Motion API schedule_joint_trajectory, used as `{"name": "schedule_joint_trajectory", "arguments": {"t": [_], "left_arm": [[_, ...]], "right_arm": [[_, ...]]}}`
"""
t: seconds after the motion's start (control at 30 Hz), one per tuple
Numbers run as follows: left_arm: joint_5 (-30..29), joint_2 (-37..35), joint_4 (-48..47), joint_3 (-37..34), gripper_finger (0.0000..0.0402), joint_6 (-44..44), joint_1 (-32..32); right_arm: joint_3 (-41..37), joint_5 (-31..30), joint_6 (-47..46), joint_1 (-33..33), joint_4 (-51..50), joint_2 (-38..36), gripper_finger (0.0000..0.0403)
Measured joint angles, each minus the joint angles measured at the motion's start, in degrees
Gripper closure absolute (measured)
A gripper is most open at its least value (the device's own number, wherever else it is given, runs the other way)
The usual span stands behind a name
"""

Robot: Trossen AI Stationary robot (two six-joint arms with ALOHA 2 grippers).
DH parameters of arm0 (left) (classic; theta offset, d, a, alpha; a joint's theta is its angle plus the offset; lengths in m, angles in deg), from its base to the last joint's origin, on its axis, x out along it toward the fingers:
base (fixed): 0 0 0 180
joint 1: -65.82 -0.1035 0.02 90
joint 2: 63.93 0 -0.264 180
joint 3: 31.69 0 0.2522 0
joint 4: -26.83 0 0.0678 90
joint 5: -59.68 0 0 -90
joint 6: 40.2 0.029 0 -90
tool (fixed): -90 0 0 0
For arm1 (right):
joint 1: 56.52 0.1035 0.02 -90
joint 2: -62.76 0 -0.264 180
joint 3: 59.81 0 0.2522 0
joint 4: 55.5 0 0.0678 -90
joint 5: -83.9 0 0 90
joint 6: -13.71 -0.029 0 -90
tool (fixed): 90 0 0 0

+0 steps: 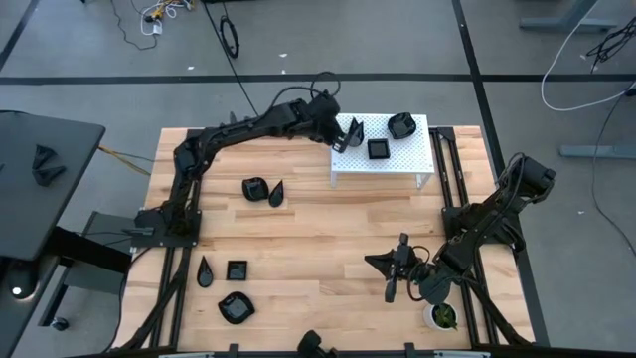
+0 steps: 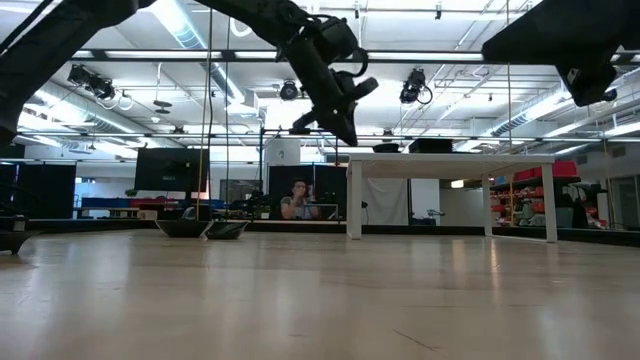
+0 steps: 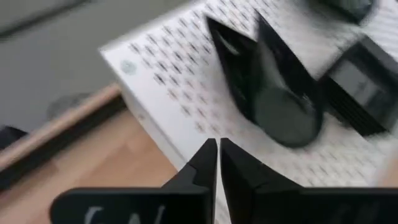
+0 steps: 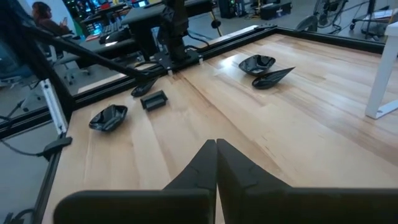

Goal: Pick & Place Mini shaped plates
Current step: Stack the black drop shaped plate on the black drop shaped plate on the shelf

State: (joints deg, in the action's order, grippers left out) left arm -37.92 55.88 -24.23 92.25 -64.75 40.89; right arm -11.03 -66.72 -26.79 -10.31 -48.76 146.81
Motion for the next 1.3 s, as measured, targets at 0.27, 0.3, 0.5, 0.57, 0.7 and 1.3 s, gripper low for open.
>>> {"name": "schedule_joint_trajectory", "arguments": {"t": [0.27, 0.3, 0.5, 0.57, 0.7, 1.3], "left_arm": [[-0.21, 1.85, 6.28, 0.03, 0.0395, -0.50, 1.74], [-0.30, 2.07, 6.48, 0.05, 0.0395, -0.56, 1.95], [-1.45, 2.75, 5.54, 0.02, 0.0397, -1.83, 1.77], [-1.42, 2.99, 4.43, -0.07, 0.0397, -1.84, 1.47], [-1.46, 2.97, 4.89, -0.06, 0.0394, -1.84, 1.70], [-2.39, 5.01, 12.54, -0.06, 0.0393, -0.34, 2.24]], "right_arm": [[0.00, 0.00, -0.44, -1.20, 0.39, 0.00, 0.0396], [0.00, 0.00, -0.22, -1.20, 0.54, 0.00, 0.0396], [0.00, 0.09, -0.11, -1.17, 0.53, 0.00, 0.0396], [0.00, 0.09, -0.13, -1.20, 0.53, 0.00, 0.0396], [0.00, 0.07, 0.03, -1.20, 0.52, 0.00, 0.0396], [0.00, 0.17, 0.48, -1.17, 1.21, 0.00, 0.0396]]}}
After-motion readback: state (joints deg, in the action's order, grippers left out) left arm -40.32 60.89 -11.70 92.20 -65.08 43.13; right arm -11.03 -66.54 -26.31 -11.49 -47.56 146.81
